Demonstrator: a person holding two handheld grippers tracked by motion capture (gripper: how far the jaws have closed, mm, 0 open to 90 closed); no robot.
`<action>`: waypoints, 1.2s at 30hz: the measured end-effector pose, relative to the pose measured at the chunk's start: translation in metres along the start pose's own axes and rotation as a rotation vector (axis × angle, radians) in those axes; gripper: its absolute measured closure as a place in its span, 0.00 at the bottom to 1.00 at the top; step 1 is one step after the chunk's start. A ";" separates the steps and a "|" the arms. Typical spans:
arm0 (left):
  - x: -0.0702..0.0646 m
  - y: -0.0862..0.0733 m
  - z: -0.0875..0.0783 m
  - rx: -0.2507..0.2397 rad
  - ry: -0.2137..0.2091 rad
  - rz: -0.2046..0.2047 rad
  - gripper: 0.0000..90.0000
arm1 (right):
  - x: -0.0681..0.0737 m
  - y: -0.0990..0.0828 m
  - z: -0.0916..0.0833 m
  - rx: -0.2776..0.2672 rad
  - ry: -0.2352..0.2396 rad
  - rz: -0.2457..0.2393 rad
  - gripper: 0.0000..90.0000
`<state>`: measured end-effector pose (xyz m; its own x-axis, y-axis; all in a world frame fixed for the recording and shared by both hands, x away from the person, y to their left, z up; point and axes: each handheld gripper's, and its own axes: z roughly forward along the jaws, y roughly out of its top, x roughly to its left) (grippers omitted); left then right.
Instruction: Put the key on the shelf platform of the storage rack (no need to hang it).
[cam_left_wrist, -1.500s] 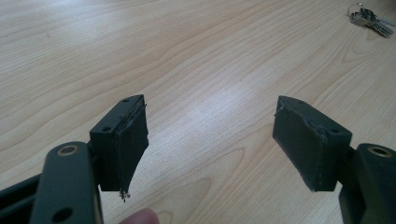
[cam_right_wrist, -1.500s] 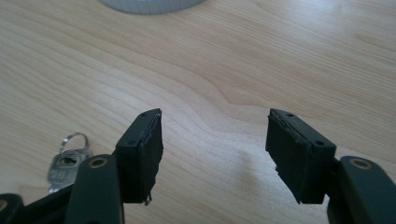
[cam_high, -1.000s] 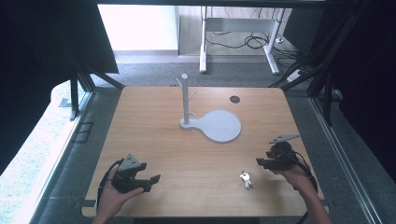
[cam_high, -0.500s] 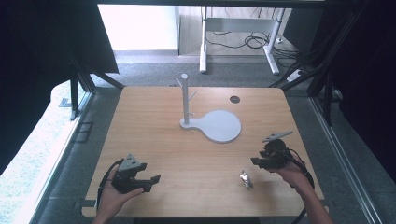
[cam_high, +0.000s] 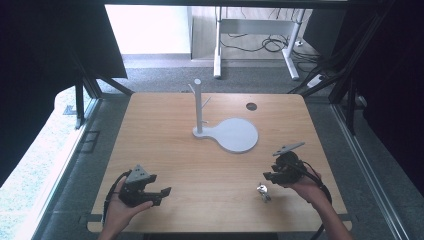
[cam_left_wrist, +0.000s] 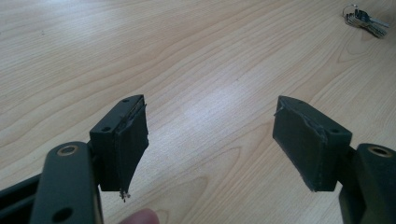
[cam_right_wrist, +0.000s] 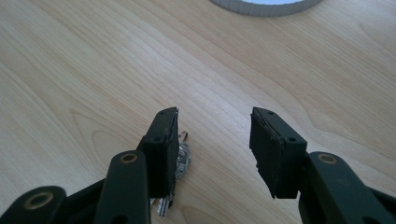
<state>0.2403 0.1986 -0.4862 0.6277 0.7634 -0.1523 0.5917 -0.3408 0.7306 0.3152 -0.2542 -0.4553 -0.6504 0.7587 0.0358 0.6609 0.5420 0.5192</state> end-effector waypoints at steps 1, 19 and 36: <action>0.000 0.000 0.000 0.000 -0.002 0.001 0.30 | 0.001 0.000 0.001 0.003 0.004 -0.001 0.59; 0.001 0.000 -0.001 0.002 0.000 -0.001 0.30 | 0.011 -0.002 0.022 0.075 0.080 0.003 0.67; 0.003 -0.001 0.000 0.006 0.000 -0.003 0.29 | 0.013 0.002 0.036 0.149 0.086 0.000 0.74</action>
<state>0.2412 0.2011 -0.4873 0.6257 0.7646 -0.1544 0.5966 -0.3415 0.7263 0.3215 -0.2298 -0.4847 -0.6762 0.7281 0.1122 0.7047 0.5948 0.3867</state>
